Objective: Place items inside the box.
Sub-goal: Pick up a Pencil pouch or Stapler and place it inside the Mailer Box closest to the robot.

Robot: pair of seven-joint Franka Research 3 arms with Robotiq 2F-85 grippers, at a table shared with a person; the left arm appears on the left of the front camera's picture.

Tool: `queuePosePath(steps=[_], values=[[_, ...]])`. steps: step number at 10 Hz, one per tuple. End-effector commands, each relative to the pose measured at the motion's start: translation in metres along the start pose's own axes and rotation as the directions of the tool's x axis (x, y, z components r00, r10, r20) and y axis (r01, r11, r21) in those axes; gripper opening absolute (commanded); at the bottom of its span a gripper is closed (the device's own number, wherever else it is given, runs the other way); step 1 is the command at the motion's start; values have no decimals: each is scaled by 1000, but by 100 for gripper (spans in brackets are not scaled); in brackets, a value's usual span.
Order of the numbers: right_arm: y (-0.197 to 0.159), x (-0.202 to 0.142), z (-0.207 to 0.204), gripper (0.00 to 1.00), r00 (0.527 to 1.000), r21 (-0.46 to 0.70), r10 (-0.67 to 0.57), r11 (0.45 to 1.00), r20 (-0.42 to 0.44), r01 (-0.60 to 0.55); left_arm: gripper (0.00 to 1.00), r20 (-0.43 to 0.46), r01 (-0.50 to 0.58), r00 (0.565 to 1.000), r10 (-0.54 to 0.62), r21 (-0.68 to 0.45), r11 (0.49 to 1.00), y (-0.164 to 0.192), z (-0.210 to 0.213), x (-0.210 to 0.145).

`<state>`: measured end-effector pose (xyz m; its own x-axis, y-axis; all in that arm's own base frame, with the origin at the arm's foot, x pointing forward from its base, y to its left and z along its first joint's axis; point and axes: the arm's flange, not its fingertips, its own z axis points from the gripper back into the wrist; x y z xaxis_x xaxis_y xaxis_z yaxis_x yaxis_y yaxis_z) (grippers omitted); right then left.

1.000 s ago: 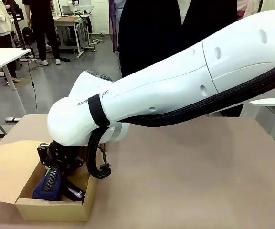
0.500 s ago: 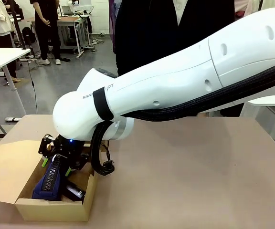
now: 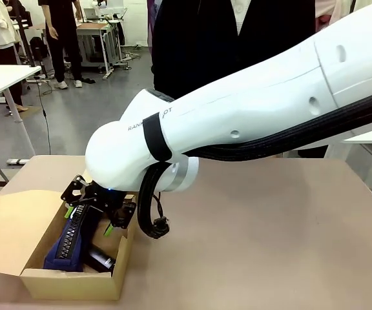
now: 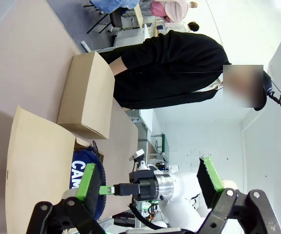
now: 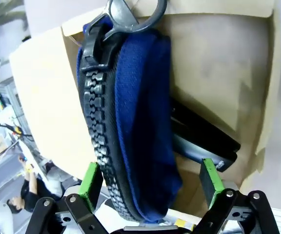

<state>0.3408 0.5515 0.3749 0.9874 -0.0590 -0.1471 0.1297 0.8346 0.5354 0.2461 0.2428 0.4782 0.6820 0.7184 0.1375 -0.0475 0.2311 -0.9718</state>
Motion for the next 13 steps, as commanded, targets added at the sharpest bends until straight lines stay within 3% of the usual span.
queuePosePath(steps=[1, 2, 3, 5, 7, 8, 10, 11, 12, 13], values=[[-23, -13, 28, 100, 999, 150, 43, 988, -26, -39, 100, 7, 16, 1000, -16, -25, 1000, -1, 0, 0], [-31, -16, 44, 100, 997, 235, 66, 970, -37, -55, 100, 7, 16, 1000, -16, -25, 1000, -1, 0, 0], [-51, -24, 77, 100, 991, 327, 88, 944, -104, -50, 100, 7, 16, 1000, -16, -25, 1000, -1, 0, 0], [-102, -40, 146, 100, 973, 478, 171, 875, -153, -79, 100, 7, 16, 1000, -16, -25, 1000, -1, 0, 0], [-157, -51, 192, 100, 932, 667, 298, 740, -204, -91, 100, 7, 16, 1000, -16, -25, 1000, -1, 0, 0], [-169, -50, 195, 100, 947, 671, 270, 737, -176, -86, 100, 7, 16, 1000, -16, -25, 1000, -1, 0, 0], [-189, -39, 195, 100, 917, 687, 369, 706, -150, -172, 100, 7, 16, 1000, -16, -25, 1000, -1, 0, 0], [-178, -36, 180, 100, 959, 623, 237, 777, -154, -92, 100, 7, 16, 1000, -16, -25, 1000, -1, 0, 0], [-182, -46, 201, 100, 933, 714, 320, 692, -165, -111, 100, 7, 16, 1000, -16, -25, 1000, -1, 0, 0], [-182, -46, 201, 100, 933, 714, 320, 692, -165, -111, 100, 7, 16, 1000, -16, -25, 1000, -1, 0, 0]])
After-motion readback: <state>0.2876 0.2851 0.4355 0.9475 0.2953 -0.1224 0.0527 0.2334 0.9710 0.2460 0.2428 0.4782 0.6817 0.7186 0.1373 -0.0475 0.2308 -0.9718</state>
